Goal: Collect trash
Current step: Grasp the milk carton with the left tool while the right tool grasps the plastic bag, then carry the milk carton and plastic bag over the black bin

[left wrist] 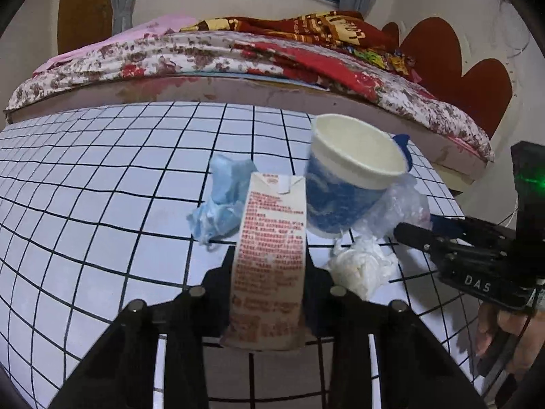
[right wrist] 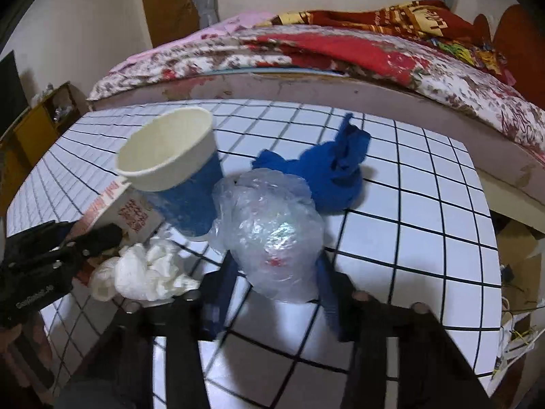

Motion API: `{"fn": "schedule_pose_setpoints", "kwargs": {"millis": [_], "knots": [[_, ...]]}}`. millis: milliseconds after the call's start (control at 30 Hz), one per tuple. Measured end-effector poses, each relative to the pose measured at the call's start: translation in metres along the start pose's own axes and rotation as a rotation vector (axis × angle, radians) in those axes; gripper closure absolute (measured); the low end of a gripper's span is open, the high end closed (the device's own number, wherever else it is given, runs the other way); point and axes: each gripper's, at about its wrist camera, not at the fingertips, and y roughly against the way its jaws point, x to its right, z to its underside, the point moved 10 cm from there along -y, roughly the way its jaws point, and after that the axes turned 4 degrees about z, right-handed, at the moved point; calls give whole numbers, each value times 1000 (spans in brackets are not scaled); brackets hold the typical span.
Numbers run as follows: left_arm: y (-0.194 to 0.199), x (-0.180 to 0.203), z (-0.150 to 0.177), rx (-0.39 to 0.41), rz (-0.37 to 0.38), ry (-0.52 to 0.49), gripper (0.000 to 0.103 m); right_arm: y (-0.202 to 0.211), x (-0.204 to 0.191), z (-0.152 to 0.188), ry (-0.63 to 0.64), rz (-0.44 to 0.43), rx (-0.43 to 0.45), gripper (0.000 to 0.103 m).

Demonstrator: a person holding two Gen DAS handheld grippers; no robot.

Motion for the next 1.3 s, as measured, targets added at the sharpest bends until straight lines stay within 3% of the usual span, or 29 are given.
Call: {"fn": "schedule_pose_setpoints", "kwargs": {"millis": [300, 667, 1300], "knots": [[33, 5, -5, 46, -18, -35, 68, 47, 10, 3, -28, 61, 79, 61], [90, 30, 3, 124, 1, -84, 68, 145, 36, 31, -70, 118, 171, 61], [158, 179, 58, 173, 156, -263, 68, 297, 80, 123, -121, 228, 281, 61]]}}
